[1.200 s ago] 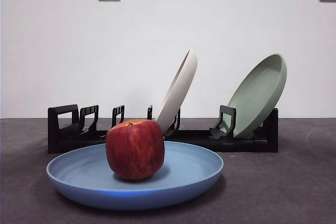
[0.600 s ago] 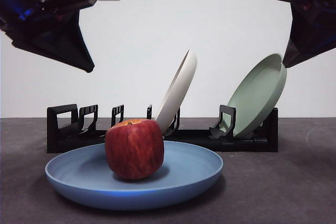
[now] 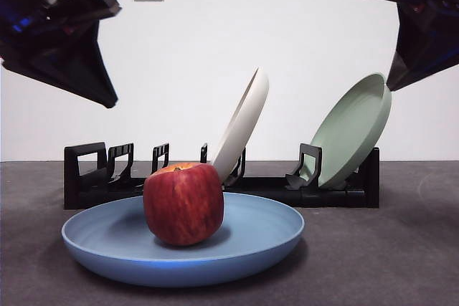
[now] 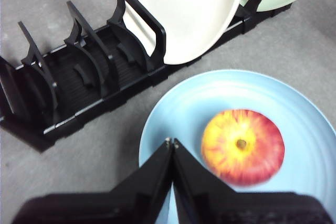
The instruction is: Take the blue plate from the plate rack,put the plate on the table,take the apple from the table,put the apple in the plate
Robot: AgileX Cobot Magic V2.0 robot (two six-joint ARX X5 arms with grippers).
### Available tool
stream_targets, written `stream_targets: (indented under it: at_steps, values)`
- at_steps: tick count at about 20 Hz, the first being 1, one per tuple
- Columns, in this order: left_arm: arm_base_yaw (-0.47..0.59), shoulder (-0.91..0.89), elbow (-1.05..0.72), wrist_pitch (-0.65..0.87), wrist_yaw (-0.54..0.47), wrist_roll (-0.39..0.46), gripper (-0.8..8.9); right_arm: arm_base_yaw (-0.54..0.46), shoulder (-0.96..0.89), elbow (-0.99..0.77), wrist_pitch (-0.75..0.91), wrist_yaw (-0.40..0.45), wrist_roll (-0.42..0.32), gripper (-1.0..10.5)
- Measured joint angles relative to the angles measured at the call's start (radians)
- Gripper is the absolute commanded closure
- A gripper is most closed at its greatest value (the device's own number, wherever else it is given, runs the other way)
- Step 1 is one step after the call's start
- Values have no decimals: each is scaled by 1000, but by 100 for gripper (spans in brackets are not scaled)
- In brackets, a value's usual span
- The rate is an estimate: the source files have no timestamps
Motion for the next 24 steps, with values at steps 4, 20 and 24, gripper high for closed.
stream_targets:
  at_steps: [4,20,24]
  values:
    - [26,-243,0,-46,1,32,815,0,0,0,0,0,0,945]
    - [638,-896,-488,141,142,113,815,0,0,0,0,0,0,945]
    - [667,-973,-575,139,151,114,815,0,0,0,0,0,0,945]
